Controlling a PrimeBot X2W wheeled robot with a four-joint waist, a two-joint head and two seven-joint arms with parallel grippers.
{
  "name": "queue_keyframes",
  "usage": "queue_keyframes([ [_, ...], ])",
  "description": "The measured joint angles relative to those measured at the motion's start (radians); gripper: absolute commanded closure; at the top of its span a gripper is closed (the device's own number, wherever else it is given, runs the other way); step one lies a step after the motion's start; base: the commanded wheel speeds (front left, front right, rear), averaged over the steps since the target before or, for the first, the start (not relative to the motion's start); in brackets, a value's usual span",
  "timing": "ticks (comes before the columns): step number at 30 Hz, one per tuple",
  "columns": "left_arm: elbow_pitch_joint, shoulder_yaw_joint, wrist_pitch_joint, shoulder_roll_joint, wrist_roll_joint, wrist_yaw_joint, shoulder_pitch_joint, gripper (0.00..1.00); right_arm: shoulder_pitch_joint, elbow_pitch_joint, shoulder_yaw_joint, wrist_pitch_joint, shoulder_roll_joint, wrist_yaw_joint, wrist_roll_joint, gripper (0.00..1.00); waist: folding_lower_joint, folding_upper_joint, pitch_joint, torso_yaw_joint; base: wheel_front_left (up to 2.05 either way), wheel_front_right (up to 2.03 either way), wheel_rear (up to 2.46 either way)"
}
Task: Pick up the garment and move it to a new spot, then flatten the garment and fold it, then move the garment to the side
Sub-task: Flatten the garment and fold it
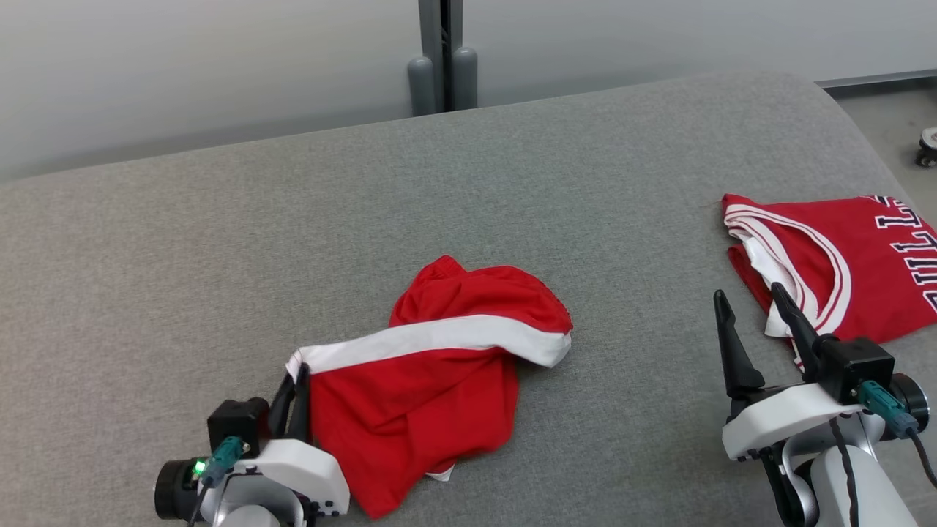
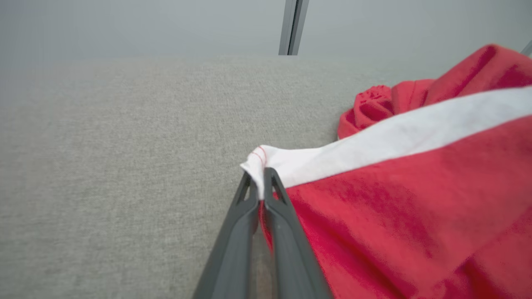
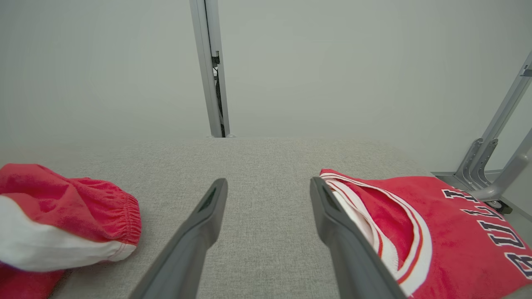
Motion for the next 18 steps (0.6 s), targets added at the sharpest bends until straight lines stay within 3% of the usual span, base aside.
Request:
queue_keyframes([
  [8,-0.131,0.146,0.000,0.018,0.104,0.007,0.014,1.00,0.015,0.011,0.009,0.000,0.000,0.000,0.029,0.00,0.0000,0.0000,-0.032,0.063,0.00,0.00,0.00],
  [18,-0.085,0.266,0.000,0.054,0.164,-0.005,0.010,1.00,0.019,0.016,0.040,0.000,0.000,0.000,0.046,0.00,0.0000,0.0000,-0.030,0.092,0.00,0.00,0.00],
])
